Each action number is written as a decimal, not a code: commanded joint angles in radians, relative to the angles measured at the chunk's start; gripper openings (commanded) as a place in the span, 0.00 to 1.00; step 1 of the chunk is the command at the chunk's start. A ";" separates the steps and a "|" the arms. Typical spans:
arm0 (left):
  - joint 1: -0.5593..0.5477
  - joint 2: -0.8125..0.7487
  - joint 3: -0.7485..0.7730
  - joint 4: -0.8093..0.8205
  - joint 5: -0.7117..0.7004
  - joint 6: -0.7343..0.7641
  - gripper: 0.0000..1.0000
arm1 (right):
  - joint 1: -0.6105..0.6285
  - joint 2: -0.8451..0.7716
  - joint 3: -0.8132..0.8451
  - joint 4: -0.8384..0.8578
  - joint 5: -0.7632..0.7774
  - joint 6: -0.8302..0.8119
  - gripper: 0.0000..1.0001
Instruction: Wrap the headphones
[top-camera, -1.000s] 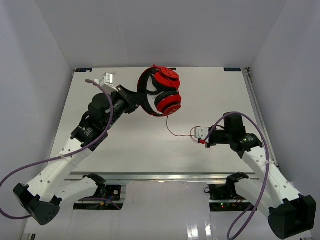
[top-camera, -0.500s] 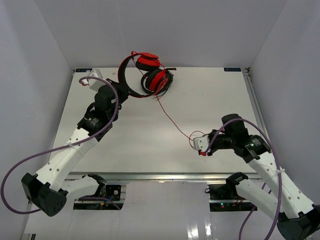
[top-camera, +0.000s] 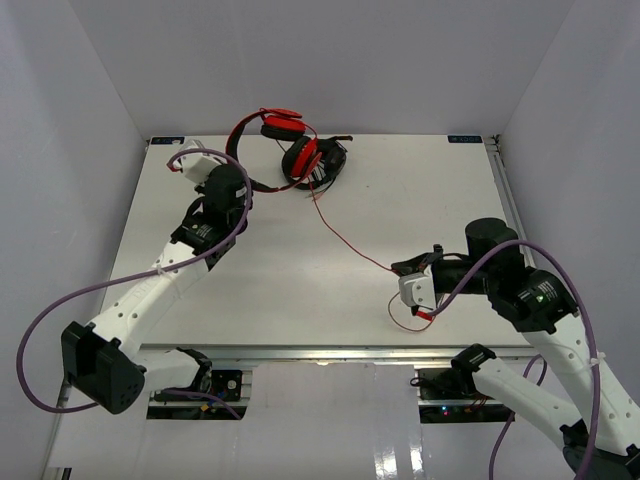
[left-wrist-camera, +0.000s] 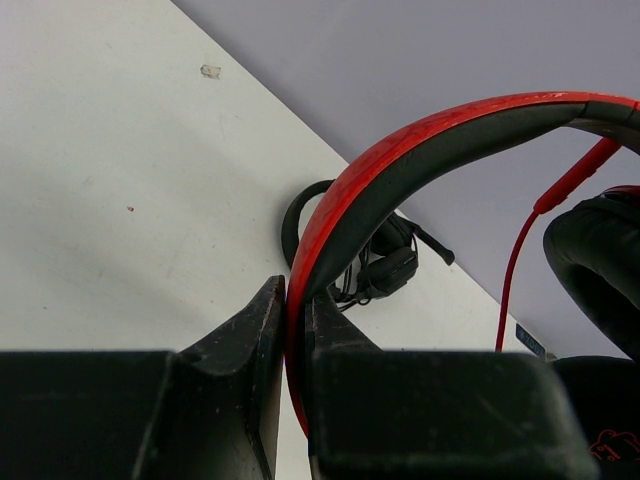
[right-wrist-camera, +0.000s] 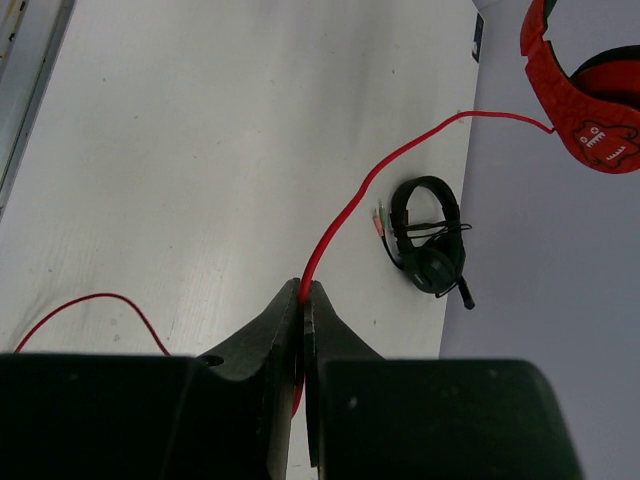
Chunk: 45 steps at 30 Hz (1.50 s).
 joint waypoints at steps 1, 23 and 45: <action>0.001 -0.004 0.040 0.064 -0.008 -0.076 0.00 | 0.028 0.019 0.024 -0.017 -0.002 0.017 0.08; 0.001 0.157 0.178 0.036 0.066 -0.397 0.00 | 0.182 0.166 -0.003 0.052 0.087 0.020 0.08; 0.007 0.184 0.207 0.099 0.086 -0.403 0.00 | 0.293 0.240 -0.046 0.086 0.158 -0.022 0.08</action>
